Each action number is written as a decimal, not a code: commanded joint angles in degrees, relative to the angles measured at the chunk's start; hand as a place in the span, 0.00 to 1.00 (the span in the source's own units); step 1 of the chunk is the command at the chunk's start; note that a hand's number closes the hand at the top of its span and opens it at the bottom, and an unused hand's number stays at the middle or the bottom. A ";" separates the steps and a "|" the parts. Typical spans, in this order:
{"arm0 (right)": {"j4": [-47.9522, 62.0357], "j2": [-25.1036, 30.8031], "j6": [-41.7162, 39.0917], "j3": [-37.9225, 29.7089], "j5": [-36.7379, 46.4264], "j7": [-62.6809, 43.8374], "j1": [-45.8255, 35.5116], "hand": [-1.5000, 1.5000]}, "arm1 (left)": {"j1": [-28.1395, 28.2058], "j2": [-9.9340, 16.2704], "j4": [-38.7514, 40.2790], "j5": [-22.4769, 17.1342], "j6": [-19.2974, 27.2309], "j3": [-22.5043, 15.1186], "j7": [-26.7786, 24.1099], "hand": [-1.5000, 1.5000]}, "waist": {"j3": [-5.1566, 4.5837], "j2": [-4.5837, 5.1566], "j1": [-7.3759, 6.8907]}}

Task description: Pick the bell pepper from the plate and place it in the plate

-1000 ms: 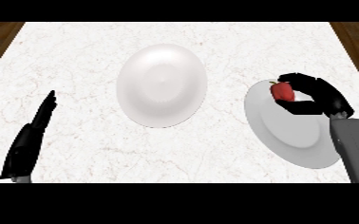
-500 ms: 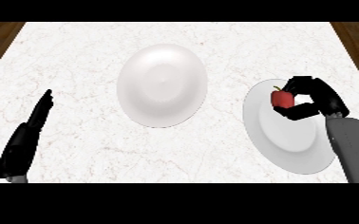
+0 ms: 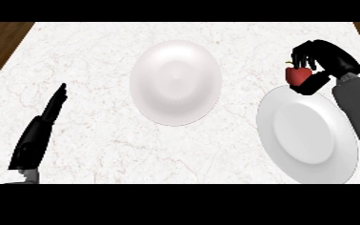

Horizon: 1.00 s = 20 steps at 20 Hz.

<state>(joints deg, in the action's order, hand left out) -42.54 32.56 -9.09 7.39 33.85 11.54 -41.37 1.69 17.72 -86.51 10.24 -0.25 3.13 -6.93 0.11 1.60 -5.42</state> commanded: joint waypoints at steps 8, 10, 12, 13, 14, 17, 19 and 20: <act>9.69 -2.84 15.91 -4.37 2.29 15.59 -13.73 1.00 | -0.86 -0.57 3.43 0.80 1.68 1.67 -1.17 0.50 | -0.04 -0.74 2.88; 8.48 -0.08 12.45 -6.23 -0.33 22.02 -16.26 1.00 | 0.29 0.18 3.35 -0.09 0.29 2.08 -1.59 0.50 | -0.04 -0.90 3.11; 8.00 -3.34 8.30 -6.80 -3.02 23.97 -17.23 1.00 | 1.67 -2.18 2.10 1.00 2.53 1.07 -0.41 0.50 | -0.07 -1.26 3.57; 5.68 -3.61 6.07 -6.62 -3.85 24.57 -17.61 1.00 | 0.24 -0.32 1.94 0.31 1.22 2.28 0.74 0.50 | -0.09 -1.54 4.35; 3.71 -4.20 4.70 -5.92 -3.99 25.10 -17.00 1.00 | 3.05 -1.67 2.60 1.57 2.64 1.48 -2.71 0.50 | -0.13 -1.70 4.69; 3.12 -6.90 1.54 -6.03 -5.03 23.33 -18.84 1.00 | 3.83 -1.03 1.68 1.21 1.37 1.84 -1.80 0.50 | -0.13 -1.68 4.77; 2.26 -6.54 -0.65 -6.03 -5.27 24.68 -19.25 1.00 | 4.60 -1.34 0.22 1.17 1.35 1.91 -1.19 0.50 | -0.12 -1.65 4.71; -2.47 -9.63 -0.50 -4.89 -5.55 20.87 -17.76 1.00 | 3.63 -0.97 -1.00 0.31 1.11 2.81 1.38 0.50 | -0.12 -1.90 5.27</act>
<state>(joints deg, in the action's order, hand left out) -39.55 26.47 -7.03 1.63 29.38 34.46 -59.64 4.19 16.90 -85.34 10.91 0.96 5.33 -7.43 0.00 0.03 -0.92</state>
